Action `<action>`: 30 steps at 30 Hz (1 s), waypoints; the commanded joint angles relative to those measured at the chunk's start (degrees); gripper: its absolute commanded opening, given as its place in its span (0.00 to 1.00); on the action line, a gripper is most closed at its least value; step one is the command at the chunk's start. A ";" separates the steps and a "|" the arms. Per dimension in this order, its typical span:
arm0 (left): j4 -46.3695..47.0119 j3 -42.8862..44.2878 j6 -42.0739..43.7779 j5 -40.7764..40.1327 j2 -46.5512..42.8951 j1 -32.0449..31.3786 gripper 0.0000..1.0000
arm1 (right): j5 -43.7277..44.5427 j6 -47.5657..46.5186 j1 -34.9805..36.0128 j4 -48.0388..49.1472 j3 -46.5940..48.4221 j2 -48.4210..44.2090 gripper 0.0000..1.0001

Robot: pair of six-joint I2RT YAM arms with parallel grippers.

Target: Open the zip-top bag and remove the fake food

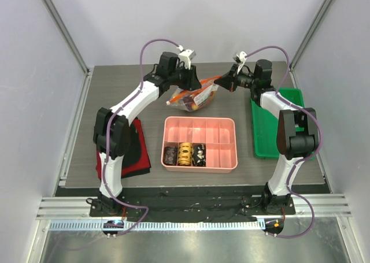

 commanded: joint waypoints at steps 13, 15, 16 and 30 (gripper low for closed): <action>-13.15 6.80 -9.66 -14.91 -3.84 -0.93 0.00 | 27.81 19.04 3.61 -21.37 10.90 -3.02 0.48; -12.09 4.33 -12.32 -16.58 -6.22 -1.01 0.00 | 35.62 22.66 4.49 -26.77 12.66 -3.98 0.60; -10.26 2.14 -14.76 -17.63 -7.01 -0.93 0.00 | 37.41 27.55 4.67 -30.28 12.84 -4.94 0.69; -6.29 0.71 -31.38 -22.48 -7.98 -0.66 0.00 | 49.81 45.86 13.45 -48.95 13.82 -13.73 0.99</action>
